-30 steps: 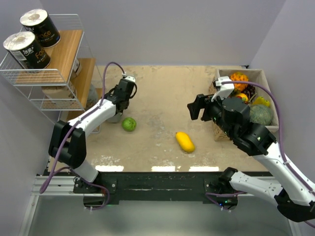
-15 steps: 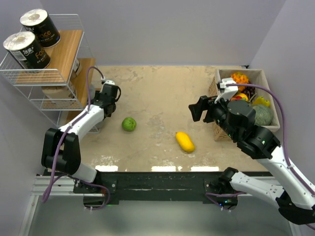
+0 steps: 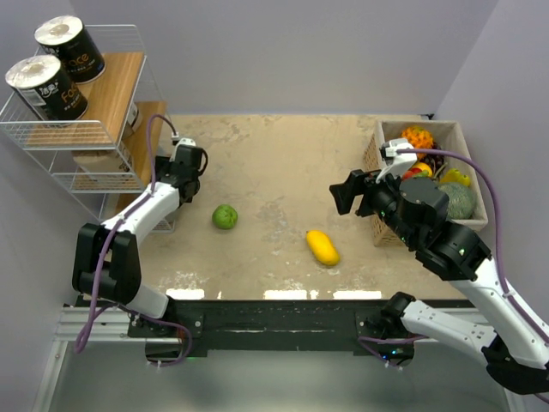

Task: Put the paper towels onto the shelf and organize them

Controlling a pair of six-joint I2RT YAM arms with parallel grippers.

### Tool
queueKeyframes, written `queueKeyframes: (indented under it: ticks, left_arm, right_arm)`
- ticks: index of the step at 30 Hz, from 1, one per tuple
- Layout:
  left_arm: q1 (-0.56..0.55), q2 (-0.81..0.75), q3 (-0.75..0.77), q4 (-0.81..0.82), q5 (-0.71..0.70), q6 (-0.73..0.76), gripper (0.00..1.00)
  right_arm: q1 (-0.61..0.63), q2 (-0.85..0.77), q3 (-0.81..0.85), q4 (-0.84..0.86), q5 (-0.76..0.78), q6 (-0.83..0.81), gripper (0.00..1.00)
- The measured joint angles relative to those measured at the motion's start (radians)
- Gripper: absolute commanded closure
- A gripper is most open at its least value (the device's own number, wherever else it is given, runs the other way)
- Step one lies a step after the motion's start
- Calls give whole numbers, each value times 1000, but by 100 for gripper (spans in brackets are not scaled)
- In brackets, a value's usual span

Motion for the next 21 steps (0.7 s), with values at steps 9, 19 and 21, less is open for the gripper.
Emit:
queueKeyframes:
  ticks: [9, 19, 21]
  left_arm:
    - [-65, -8, 69, -31, -12, 0, 38]
    - [-104, -2, 84, -67, 5, -1, 61]
    - [-105, 8, 83, -71, 13, -2, 65]
  right_arm:
    - [0, 2, 0, 0, -1, -1, 20]
    - [0, 2, 0, -2, -3, -1, 20]
    - [0, 2, 0, -3, -3, -1, 20]
